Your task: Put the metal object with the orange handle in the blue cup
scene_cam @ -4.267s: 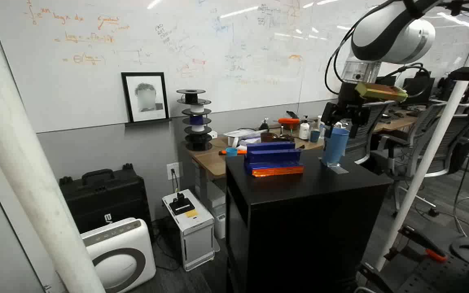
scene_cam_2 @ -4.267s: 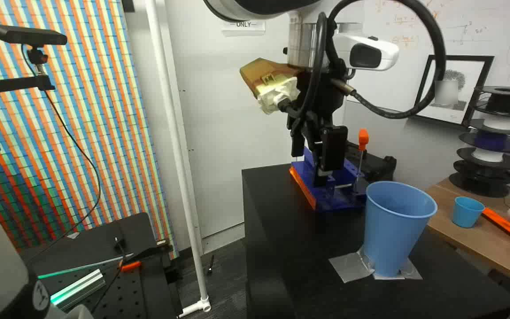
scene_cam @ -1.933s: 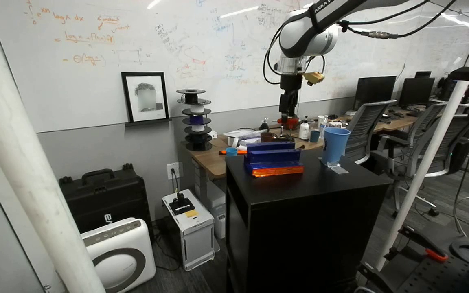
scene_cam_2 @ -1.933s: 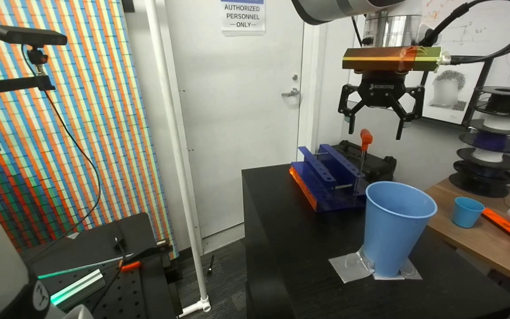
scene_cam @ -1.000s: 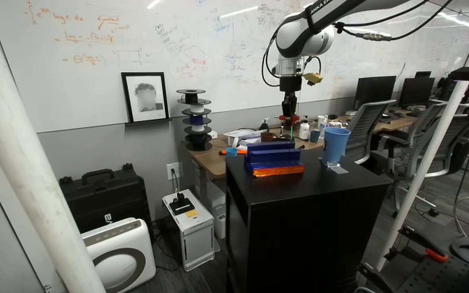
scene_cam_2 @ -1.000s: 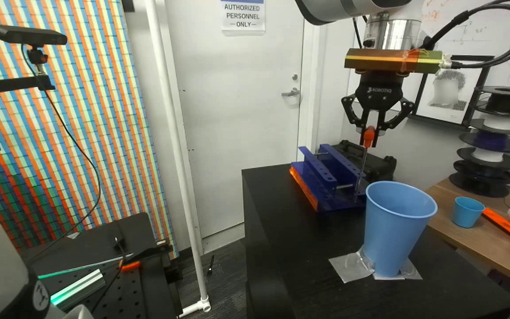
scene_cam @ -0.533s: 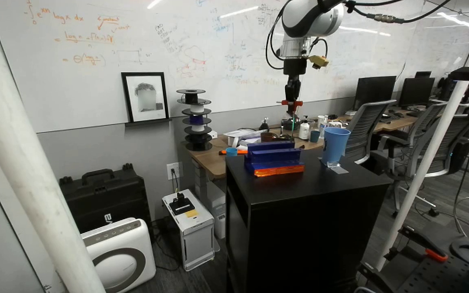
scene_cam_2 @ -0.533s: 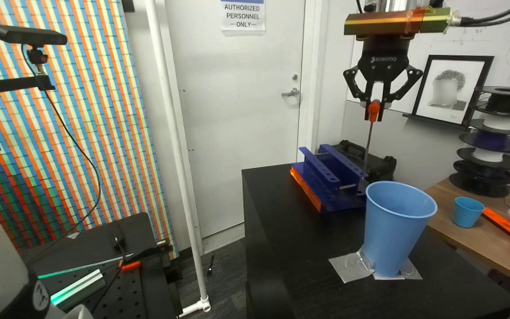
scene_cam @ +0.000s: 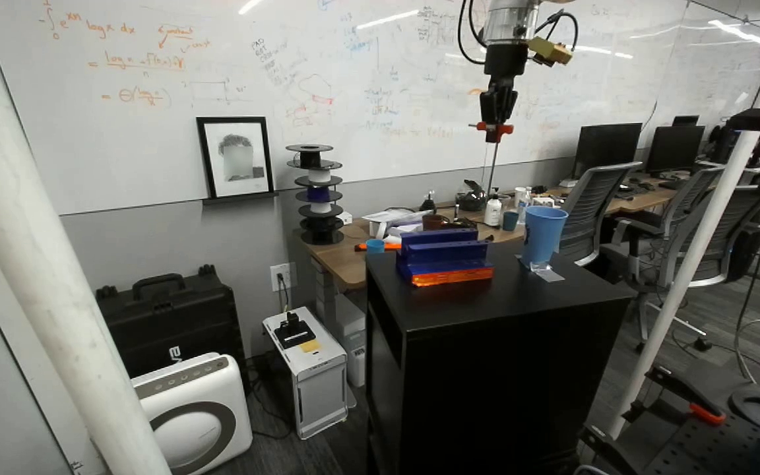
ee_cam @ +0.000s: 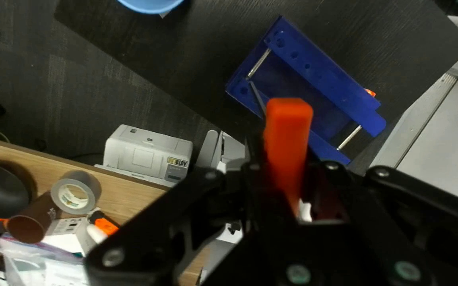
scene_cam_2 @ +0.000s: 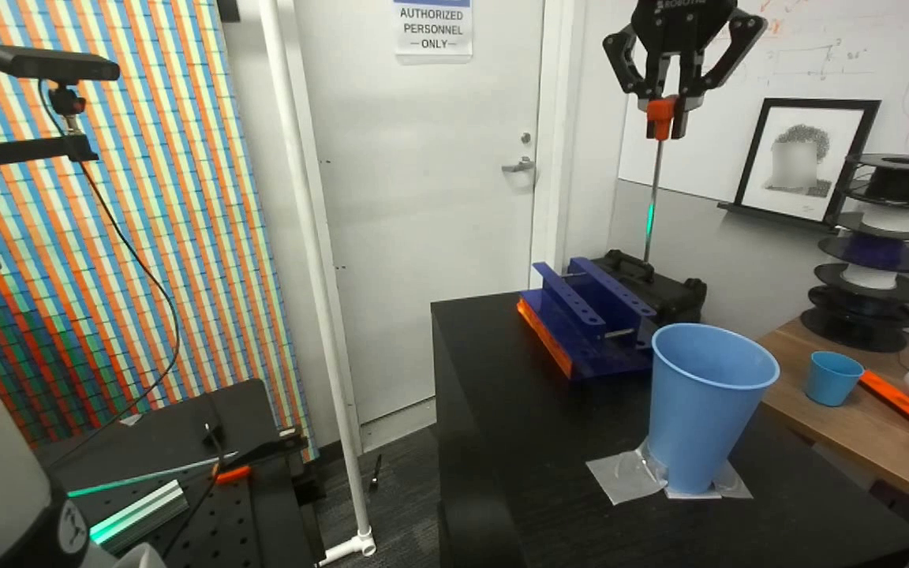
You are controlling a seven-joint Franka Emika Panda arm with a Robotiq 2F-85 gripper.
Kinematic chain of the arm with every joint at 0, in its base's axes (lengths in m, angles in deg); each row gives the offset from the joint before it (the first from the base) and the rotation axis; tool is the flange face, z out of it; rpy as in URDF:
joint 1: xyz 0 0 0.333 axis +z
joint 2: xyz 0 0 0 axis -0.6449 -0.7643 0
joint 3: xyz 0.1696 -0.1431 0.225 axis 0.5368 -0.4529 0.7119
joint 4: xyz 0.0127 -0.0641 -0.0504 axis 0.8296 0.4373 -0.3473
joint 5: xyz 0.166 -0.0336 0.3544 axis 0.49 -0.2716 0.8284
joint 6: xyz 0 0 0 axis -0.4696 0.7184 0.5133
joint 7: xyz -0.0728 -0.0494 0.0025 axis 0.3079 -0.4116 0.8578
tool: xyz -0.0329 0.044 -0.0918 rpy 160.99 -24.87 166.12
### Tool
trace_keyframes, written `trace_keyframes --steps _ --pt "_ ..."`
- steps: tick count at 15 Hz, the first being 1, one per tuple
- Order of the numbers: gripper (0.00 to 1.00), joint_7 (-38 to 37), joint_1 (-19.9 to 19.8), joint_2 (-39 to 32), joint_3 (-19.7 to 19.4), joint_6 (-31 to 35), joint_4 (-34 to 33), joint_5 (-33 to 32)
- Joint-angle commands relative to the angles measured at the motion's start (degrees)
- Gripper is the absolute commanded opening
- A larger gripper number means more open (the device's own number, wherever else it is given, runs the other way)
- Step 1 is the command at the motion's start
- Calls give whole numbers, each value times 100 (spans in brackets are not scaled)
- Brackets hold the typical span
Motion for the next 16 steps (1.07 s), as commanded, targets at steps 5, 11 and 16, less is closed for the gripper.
trace_keyframes --steps 5,11,16 --pt "8 -1336 -101 531 -459 149 843 -267" --pt "8 -2170 -140 767 -601 563 1243 -650" --pt "9 -2610 -94 1065 -516 749 1352 -781"
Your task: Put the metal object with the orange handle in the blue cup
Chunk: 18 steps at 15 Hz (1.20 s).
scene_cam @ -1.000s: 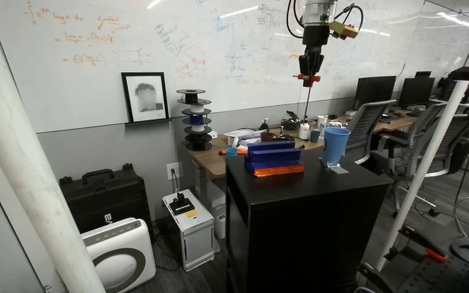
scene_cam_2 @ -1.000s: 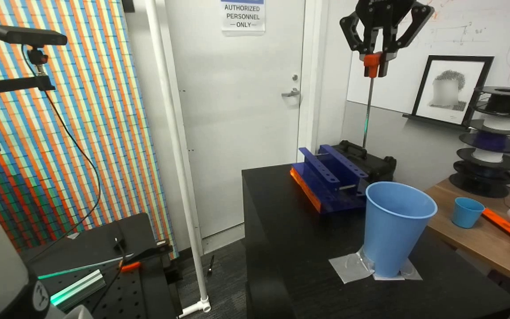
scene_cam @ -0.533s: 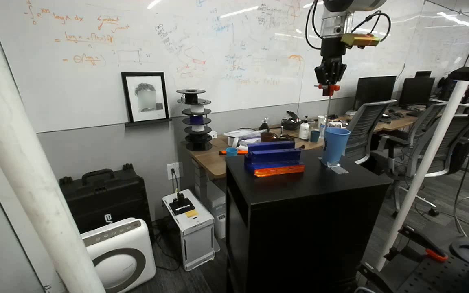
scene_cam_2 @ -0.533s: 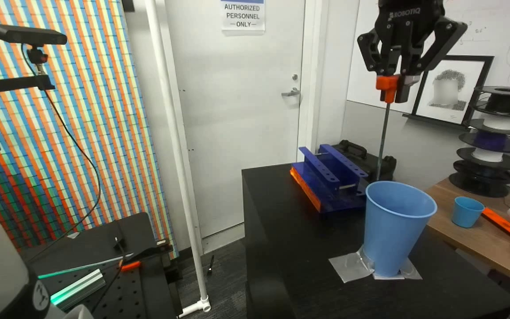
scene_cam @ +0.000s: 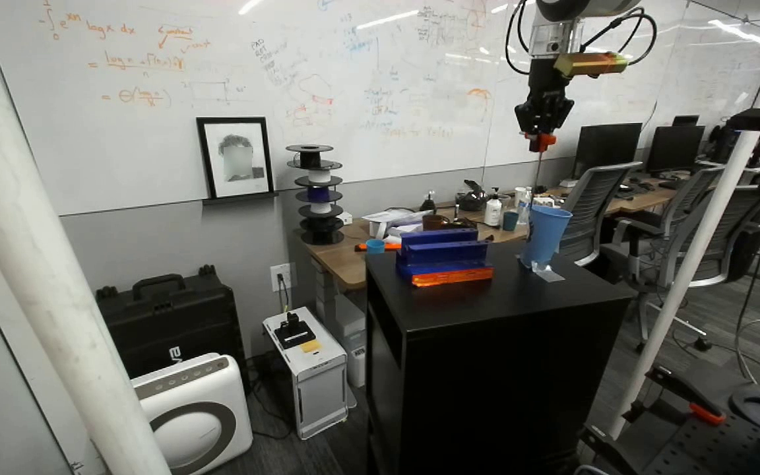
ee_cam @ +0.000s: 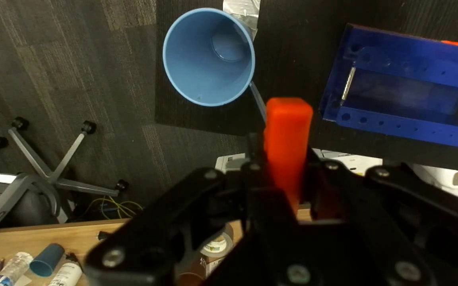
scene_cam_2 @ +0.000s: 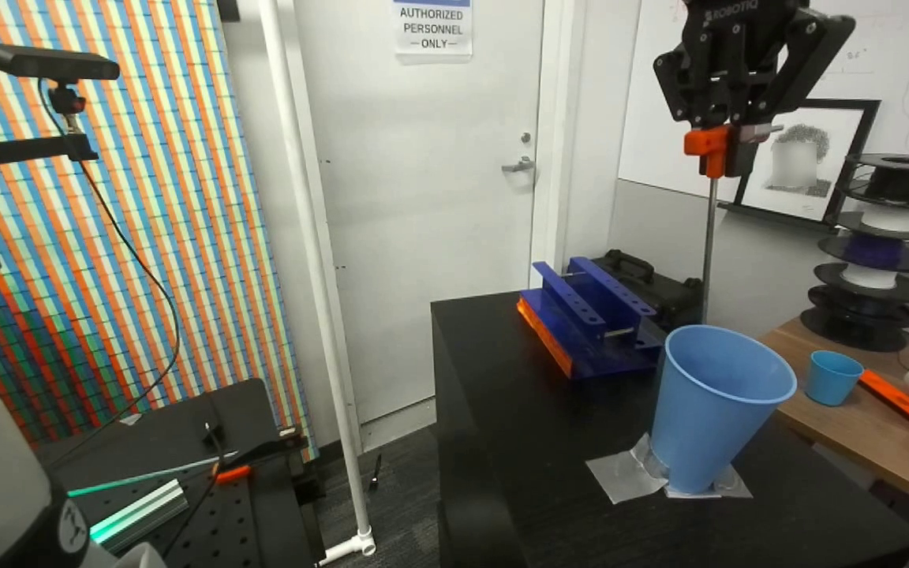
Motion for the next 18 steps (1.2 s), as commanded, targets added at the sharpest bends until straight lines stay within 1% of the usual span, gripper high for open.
trace_keyframes --steps 1,4,6,9,12,18 --pt "9 -356 57 437 73 154 209 -258" --pt "9 -604 60 544 130 -31 160 -325" --pt "9 -678 43 547 139 -128 142 -249" --pt "9 -779 -7 331 80 -357 70 -147" --pt "8 -802 -59 129 -2 -440 94 -80" --pt "9 -614 -186 -479 -205 -283 139 212"
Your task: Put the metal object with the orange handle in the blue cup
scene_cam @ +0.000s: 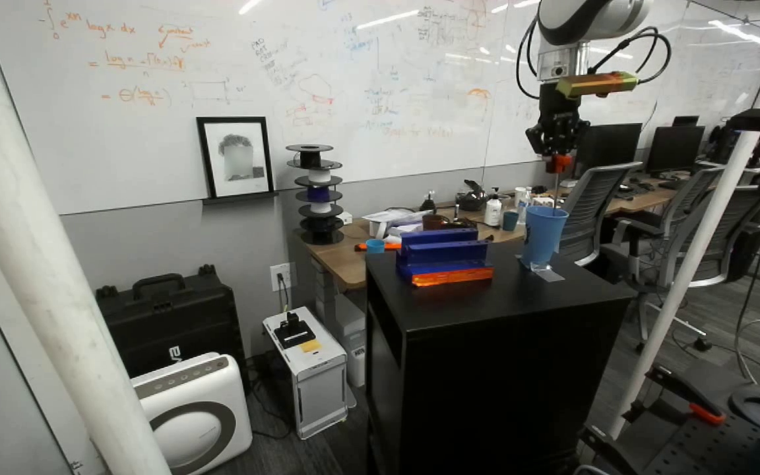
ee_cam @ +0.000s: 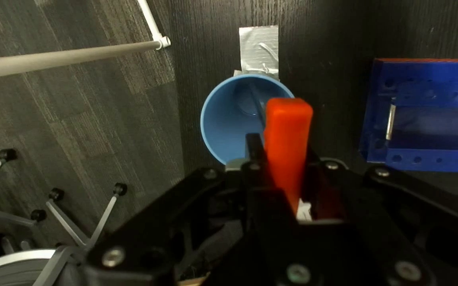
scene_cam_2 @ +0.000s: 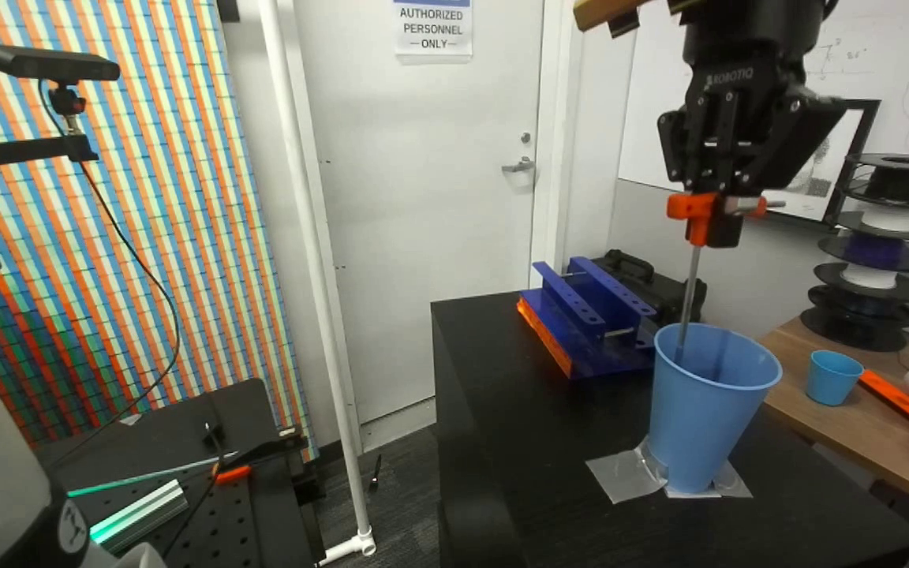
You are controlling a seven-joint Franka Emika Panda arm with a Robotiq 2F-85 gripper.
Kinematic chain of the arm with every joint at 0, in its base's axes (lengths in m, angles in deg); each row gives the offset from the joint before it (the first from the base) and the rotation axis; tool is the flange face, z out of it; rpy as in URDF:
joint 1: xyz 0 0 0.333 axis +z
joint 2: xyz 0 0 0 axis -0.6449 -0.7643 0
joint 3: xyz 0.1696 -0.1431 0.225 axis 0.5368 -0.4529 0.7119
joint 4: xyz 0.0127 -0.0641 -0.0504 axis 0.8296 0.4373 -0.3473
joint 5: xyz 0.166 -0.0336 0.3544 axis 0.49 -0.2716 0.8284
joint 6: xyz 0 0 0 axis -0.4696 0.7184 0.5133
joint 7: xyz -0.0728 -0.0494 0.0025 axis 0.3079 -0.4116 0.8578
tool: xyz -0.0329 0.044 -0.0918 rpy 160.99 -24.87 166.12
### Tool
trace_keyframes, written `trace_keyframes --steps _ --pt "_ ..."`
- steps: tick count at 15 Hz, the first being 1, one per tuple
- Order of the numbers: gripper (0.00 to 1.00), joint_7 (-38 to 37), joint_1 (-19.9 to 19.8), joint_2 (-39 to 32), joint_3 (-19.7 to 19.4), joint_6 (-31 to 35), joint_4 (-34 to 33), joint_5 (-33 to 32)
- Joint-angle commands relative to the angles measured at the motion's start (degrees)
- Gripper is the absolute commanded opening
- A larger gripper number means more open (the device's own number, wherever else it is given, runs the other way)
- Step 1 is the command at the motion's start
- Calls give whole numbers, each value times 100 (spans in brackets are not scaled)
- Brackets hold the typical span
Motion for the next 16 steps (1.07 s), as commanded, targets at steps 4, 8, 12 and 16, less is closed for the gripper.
trace_keyframes --steps 4,8,12,16 --pt "46 186 -50 -290 -72 172 -11 371" --pt "76 259 2 300 -17 449 254 333" --pt "100 367 49 1084 42 1210 710 349" --pt "100 264 13 1075 66 1146 597 353"
